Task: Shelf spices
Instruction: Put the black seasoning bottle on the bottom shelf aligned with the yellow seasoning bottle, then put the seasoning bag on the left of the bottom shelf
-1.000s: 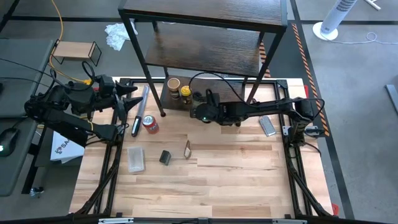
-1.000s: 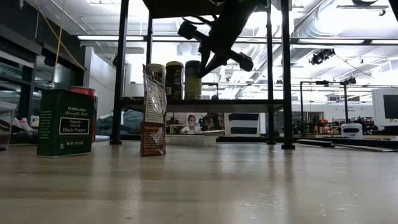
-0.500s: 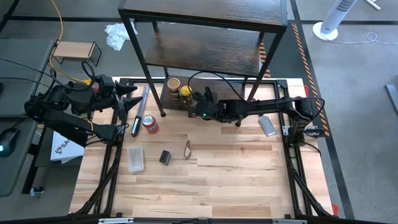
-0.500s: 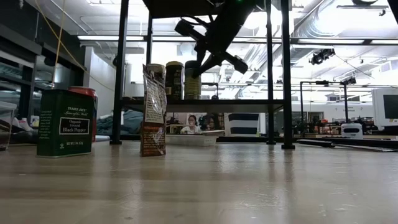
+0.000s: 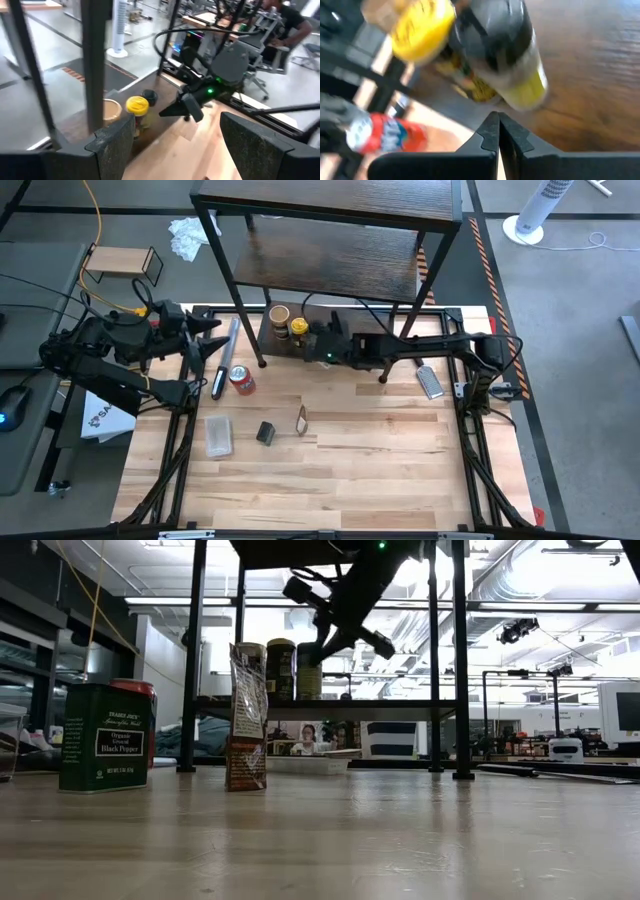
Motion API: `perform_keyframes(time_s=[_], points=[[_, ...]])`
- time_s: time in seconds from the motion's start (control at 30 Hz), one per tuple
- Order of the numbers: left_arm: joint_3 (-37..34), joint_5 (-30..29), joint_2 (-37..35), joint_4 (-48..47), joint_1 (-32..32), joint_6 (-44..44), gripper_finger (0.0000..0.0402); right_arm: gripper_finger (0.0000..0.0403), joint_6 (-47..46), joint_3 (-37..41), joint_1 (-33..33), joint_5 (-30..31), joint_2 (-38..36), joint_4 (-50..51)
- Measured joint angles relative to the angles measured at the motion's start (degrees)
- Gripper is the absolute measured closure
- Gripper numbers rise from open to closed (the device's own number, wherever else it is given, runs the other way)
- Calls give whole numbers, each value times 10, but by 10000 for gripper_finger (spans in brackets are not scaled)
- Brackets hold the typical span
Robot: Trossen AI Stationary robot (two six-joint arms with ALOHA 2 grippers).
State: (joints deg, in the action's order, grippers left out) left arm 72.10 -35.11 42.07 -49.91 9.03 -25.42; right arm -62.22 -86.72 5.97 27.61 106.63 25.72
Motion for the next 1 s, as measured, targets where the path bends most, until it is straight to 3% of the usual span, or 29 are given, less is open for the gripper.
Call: perform_keyframes(time_s=[0.13, 0.33, 0.57, 0.77, 1.0], points=[[0, 50, -1, 0, 0, -15, 113, 403, 13, 0, -17, -13, -10, 60], [0, 182, 7, -40, 0, -49, 113, 403, 102, 0, -60, -39, -57, 107], [-58, 237, 50, -45, 1, -119, 113, 403, 113, 0, -106, -34, -106, 214], [-118, 221, 125, 25, 38, -221, 113, 372, 126, 0, -135, -41, -117, 380], [-115, 164, 221, 97, 87, -364, 113, 261, 129, 18, -173, -6, -119, 544]])
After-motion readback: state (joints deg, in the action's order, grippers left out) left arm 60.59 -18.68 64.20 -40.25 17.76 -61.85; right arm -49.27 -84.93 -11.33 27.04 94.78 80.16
